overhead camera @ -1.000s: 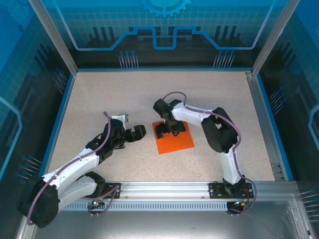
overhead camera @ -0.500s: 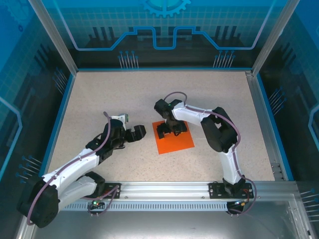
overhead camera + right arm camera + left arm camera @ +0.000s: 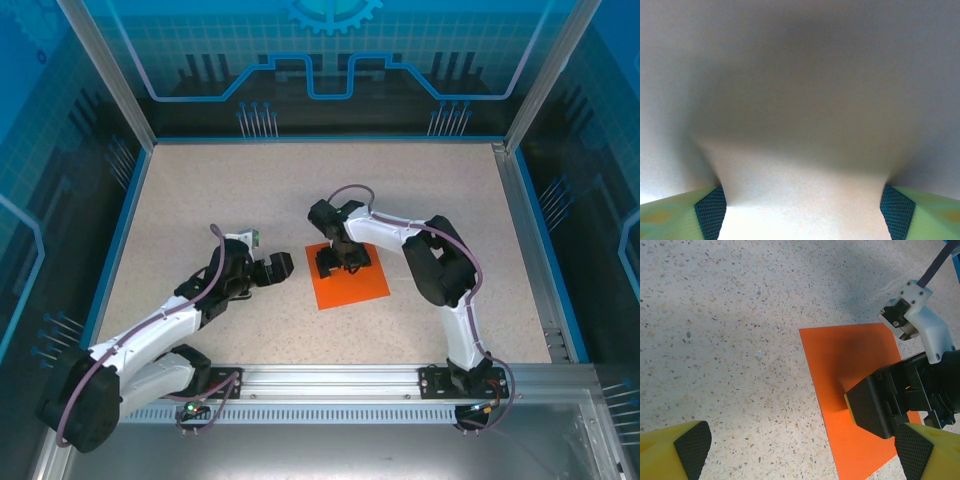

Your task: Fold a paper plane with a square sheet of paper (pick it up from the middle)

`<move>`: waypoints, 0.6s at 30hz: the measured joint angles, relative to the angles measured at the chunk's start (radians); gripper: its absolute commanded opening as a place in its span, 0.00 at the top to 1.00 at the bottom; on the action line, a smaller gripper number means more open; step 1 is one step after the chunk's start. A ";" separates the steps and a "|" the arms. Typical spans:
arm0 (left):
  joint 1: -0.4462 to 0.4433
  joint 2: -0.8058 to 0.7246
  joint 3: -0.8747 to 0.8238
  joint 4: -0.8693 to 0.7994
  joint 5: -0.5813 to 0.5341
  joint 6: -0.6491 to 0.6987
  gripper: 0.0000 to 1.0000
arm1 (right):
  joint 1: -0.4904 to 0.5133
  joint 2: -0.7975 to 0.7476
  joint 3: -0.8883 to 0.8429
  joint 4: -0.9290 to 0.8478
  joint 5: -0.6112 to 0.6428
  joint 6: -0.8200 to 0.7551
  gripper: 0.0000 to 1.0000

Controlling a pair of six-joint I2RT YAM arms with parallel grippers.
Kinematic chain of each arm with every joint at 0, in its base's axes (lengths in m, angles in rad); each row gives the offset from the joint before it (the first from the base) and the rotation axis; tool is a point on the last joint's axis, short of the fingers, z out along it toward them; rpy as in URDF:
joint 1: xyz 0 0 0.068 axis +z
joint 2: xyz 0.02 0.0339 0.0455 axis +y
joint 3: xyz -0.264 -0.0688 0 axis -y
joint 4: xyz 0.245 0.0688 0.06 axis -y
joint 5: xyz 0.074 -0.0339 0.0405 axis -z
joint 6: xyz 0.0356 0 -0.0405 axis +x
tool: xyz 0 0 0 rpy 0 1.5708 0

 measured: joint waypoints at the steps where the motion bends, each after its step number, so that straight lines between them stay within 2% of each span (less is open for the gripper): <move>1: 0.000 0.000 0.000 0.000 0.000 0.000 0.02 | 0.000 0.001 0.000 0.000 -0.002 0.001 0.22; 4: 0.000 -0.003 0.000 0.000 0.000 0.000 0.01 | 0.000 0.000 0.000 0.002 -0.008 0.004 0.28; 18: 0.000 -0.006 0.000 0.000 0.000 0.000 0.01 | 0.000 -0.015 0.009 0.003 -0.005 0.006 0.32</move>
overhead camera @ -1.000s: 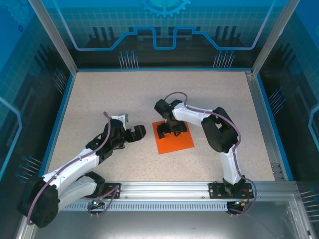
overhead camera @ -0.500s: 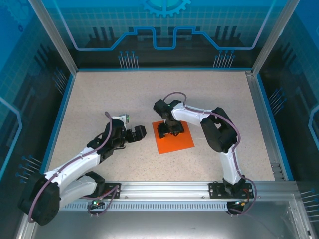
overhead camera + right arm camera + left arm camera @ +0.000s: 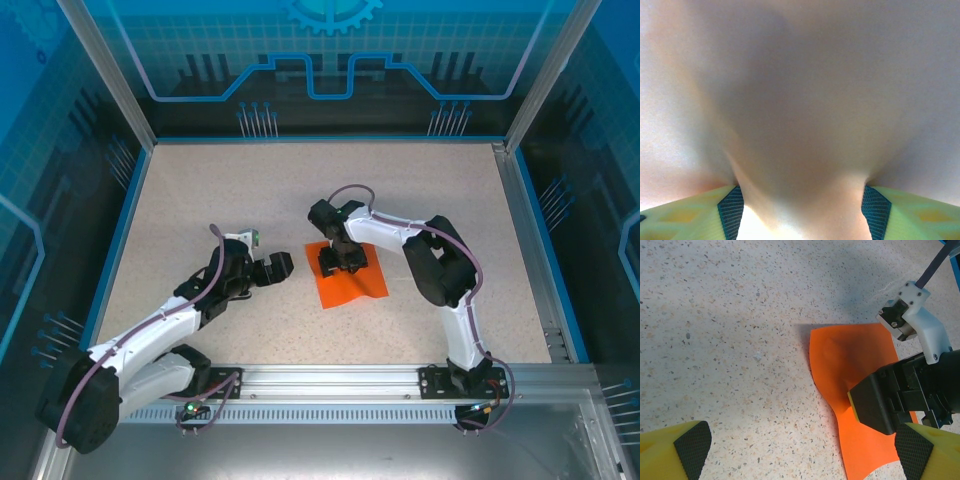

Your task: Fold a paper plane with a square sheet of paper (pick it up from the middle)

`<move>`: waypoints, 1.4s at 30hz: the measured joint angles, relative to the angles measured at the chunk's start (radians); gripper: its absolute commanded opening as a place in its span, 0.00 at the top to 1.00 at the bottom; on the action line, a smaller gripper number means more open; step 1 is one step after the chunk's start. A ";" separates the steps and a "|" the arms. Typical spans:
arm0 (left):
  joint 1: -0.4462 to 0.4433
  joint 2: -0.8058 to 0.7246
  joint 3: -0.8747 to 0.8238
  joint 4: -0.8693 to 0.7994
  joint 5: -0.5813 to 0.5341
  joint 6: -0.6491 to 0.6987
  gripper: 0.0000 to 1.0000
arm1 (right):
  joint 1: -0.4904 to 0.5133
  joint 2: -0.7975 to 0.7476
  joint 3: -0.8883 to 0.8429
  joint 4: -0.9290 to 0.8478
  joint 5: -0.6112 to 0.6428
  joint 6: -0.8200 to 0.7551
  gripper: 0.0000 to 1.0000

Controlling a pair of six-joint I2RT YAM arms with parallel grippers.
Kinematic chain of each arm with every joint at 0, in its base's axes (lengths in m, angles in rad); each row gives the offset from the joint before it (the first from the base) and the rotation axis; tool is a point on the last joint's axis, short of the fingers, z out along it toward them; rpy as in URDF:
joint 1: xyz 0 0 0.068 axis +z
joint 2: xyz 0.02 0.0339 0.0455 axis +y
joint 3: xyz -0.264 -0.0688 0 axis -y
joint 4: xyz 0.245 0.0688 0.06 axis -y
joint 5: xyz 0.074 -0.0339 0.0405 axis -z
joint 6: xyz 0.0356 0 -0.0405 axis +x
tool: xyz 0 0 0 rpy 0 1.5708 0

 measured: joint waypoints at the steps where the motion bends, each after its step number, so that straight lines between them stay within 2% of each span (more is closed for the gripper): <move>1: 0.000 -0.001 0.000 0.000 0.000 0.000 0.02 | 0.000 -0.001 0.000 0.000 0.000 0.001 0.26; 2: 0.000 -0.003 0.000 0.000 0.000 0.000 0.01 | 0.000 -0.002 0.000 0.000 -0.002 0.002 0.18; 3: 0.000 -0.005 0.000 0.000 0.000 0.000 0.02 | 0.000 -0.002 0.001 0.001 -0.005 0.000 0.14; 6: 0.000 -0.006 0.000 0.000 0.000 0.000 0.02 | 0.012 -0.008 0.003 0.005 -0.012 -0.011 0.12; 10: 0.000 -0.006 0.000 0.000 0.000 0.000 0.02 | 0.013 -0.011 0.015 -0.010 -0.001 -0.013 0.02; 15: 0.000 -0.006 0.000 0.000 0.000 0.000 0.01 | 0.007 -0.011 0.054 -0.032 0.031 -0.010 0.01; 25: 0.000 -0.006 0.000 0.000 0.000 0.000 0.02 | -0.008 0.023 0.036 -0.012 0.013 0.013 0.01; 34: 0.000 0.000 0.000 0.000 0.000 0.001 0.02 | -0.013 0.018 0.026 0.000 0.010 0.024 0.08; 42: 0.000 0.000 0.000 0.000 0.000 0.001 0.02 | -0.015 0.000 0.009 0.010 0.009 0.029 0.30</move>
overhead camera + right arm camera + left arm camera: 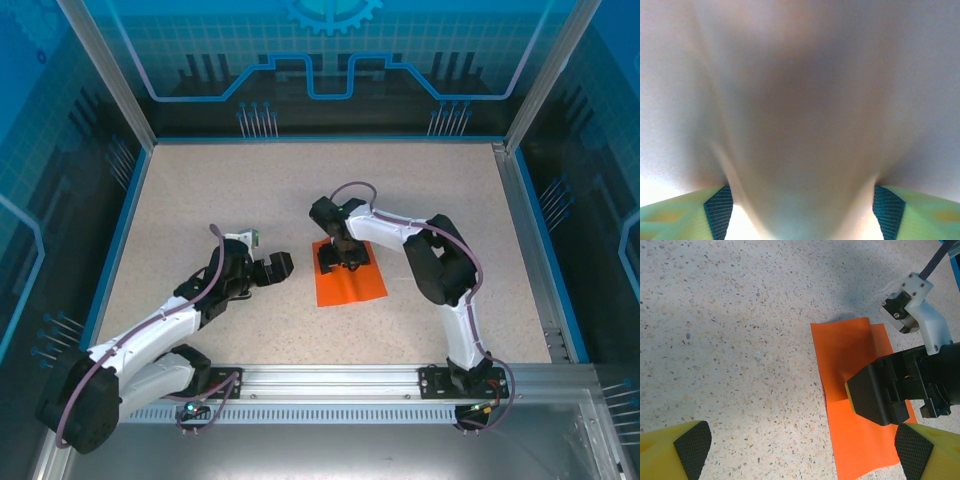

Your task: Fold a paper plane with a square sheet of paper (pick it up from the middle)

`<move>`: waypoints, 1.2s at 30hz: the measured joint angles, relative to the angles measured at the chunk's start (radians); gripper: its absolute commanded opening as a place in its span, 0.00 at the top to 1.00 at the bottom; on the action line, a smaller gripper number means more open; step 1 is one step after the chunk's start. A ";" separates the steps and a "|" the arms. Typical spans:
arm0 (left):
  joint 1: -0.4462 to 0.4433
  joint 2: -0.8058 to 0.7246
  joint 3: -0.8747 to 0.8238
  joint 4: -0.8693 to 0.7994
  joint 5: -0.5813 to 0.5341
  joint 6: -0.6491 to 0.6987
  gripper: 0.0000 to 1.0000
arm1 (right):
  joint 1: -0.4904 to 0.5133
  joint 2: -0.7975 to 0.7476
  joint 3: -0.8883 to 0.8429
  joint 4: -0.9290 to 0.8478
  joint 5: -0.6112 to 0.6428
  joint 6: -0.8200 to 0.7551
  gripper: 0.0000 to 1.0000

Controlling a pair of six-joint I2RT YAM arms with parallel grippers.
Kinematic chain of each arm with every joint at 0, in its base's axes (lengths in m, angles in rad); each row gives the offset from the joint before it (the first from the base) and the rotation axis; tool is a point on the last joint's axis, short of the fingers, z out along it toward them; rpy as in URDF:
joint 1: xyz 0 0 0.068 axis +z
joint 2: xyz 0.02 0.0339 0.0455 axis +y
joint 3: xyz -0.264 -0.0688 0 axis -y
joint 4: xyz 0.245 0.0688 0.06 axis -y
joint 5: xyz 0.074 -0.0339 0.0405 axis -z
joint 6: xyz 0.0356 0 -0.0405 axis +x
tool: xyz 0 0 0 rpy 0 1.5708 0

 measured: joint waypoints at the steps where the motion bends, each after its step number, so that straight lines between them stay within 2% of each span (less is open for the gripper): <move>1: 0.000 0.000 0.000 0.000 0.000 0.000 0.01 | 0.000 -0.003 -0.004 0.001 0.000 0.000 0.34; 4: 0.000 0.000 0.000 0.000 0.000 0.000 0.01 | 0.000 -0.016 -0.018 0.009 -0.012 0.001 0.45; 8: 0.000 0.000 0.000 0.000 0.000 0.000 0.02 | 0.000 -0.040 -0.043 0.029 -0.049 0.002 0.55; 15: 0.000 0.000 0.000 0.000 0.000 0.000 0.01 | 0.000 -0.161 -0.096 0.078 -0.132 0.003 0.60; 21: 0.000 0.001 0.000 -0.003 0.000 0.000 0.01 | -0.005 -0.303 -0.139 0.177 -0.270 0.015 0.58; 24: 0.000 0.001 0.000 -0.004 0.000 0.000 0.01 | -0.011 -0.353 -0.147 0.200 -0.295 0.016 0.40; 29: 0.000 0.001 0.000 -0.003 0.000 0.000 0.02 | -0.011 -0.323 -0.122 0.145 -0.189 -0.014 0.15; 33: 0.000 0.001 0.000 -0.004 0.000 0.000 0.01 | 0.008 -0.198 -0.074 0.068 -0.063 -0.047 0.01; 36: 0.000 0.001 0.000 -0.004 0.000 -0.002 0.02 | 0.035 -0.119 -0.067 0.036 -0.003 -0.069 0.01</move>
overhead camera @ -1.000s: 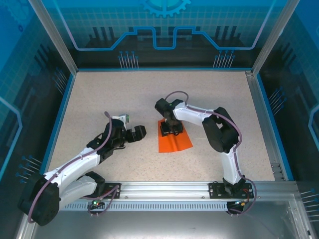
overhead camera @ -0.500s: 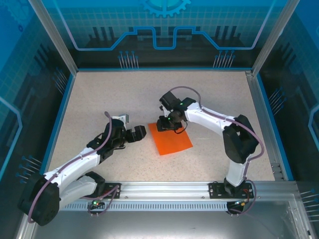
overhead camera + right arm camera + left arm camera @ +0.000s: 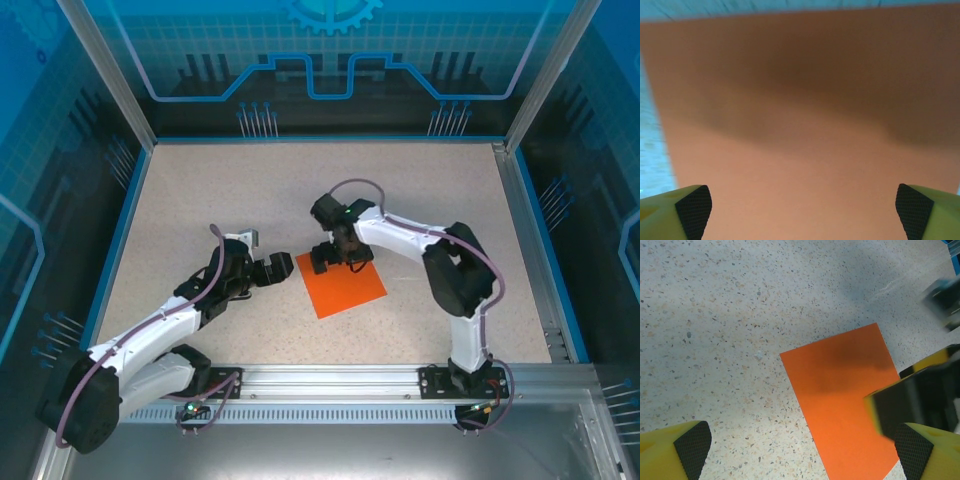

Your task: Fold a paper plane with a square sheet of paper (pick it up from the middle)

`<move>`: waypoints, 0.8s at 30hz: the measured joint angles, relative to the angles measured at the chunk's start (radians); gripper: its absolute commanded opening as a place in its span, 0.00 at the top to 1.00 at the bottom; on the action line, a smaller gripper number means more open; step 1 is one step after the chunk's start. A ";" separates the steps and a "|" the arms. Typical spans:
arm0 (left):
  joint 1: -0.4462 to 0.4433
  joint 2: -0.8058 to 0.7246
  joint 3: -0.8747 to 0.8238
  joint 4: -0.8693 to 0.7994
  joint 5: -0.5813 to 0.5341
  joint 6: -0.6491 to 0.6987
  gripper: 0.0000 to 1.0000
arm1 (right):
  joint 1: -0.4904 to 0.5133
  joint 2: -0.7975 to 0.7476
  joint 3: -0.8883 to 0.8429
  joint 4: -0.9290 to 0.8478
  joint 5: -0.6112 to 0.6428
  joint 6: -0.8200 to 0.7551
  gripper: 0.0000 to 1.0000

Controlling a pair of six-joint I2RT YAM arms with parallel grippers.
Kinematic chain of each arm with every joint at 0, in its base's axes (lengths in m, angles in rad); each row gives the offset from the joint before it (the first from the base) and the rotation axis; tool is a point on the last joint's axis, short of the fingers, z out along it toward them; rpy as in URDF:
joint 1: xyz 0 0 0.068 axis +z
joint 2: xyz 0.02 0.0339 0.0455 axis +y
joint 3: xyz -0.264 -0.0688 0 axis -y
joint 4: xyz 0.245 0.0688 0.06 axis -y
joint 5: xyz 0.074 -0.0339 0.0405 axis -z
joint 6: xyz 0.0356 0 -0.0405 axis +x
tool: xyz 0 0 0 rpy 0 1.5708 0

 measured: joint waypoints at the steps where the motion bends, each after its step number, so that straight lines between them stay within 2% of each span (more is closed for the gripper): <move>1: 0.000 0.000 0.000 0.000 0.000 0.000 0.02 | 0.006 0.016 0.000 -0.006 0.005 -0.006 0.01; 17: 0.000 0.000 0.000 -0.001 0.000 0.001 0.01 | 0.021 0.113 0.050 -0.024 0.019 -0.031 0.01; 24: 0.000 0.000 0.000 -0.001 0.000 0.001 0.01 | 0.021 0.114 0.048 -0.020 0.019 -0.023 0.11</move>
